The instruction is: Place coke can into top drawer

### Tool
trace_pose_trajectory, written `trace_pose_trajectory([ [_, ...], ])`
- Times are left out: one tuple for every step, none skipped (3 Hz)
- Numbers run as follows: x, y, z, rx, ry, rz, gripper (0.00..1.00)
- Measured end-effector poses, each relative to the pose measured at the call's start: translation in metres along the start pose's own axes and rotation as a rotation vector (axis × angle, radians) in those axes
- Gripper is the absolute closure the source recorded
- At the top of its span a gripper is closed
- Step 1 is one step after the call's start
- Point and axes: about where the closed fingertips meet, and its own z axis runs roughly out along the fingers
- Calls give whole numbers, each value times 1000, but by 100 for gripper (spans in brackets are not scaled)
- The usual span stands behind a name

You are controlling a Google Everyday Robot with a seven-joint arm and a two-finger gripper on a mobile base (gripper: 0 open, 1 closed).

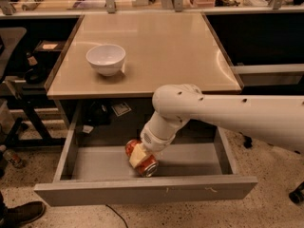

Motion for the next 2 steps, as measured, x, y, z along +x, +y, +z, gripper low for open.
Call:
trace_pose_trajectory([
  [0, 0, 0, 0, 0, 0, 81],
  [0, 0, 0, 0, 0, 0, 58],
])
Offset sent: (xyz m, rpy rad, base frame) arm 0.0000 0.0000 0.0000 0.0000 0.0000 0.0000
